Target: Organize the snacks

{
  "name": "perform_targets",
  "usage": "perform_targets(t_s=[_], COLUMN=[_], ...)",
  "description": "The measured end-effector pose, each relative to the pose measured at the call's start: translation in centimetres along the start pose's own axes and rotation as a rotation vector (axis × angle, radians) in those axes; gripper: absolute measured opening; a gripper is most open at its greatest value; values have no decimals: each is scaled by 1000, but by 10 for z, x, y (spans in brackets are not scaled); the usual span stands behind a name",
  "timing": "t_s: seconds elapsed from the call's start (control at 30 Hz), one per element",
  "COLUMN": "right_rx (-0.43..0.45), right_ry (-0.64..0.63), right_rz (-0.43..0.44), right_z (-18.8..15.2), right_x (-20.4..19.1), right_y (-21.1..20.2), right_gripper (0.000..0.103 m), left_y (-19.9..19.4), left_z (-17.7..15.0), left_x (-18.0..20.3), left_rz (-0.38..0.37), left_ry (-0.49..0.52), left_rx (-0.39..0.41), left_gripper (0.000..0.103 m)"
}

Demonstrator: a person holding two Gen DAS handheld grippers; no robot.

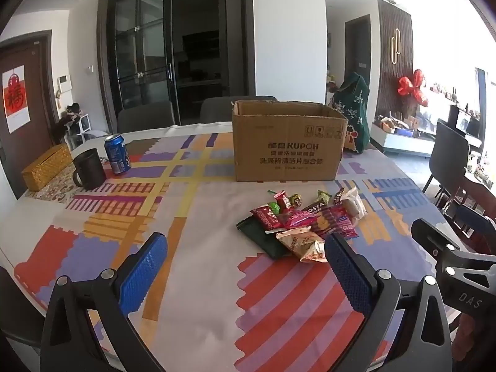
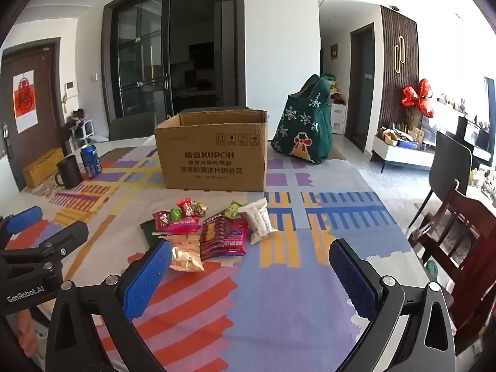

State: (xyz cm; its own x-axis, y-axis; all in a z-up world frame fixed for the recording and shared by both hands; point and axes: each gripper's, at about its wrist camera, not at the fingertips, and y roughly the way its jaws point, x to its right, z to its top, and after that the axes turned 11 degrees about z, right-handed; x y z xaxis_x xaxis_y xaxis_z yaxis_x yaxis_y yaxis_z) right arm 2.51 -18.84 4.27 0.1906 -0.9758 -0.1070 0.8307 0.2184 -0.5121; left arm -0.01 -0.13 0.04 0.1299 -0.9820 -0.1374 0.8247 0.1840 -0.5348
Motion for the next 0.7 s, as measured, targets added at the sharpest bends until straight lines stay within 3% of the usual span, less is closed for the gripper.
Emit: perform_targets(t_s=[0.7], right_rx=[-7], right_ry=[22], right_rz=[15], right_z=[-2], right_x=[5], right_y=[-3], right_gripper=[102], left_y=[-4], left_z=[-1], left_x=[1], left_rz=[-4], left_ry=[-4], left_rx=[4], left_gripper=[103])
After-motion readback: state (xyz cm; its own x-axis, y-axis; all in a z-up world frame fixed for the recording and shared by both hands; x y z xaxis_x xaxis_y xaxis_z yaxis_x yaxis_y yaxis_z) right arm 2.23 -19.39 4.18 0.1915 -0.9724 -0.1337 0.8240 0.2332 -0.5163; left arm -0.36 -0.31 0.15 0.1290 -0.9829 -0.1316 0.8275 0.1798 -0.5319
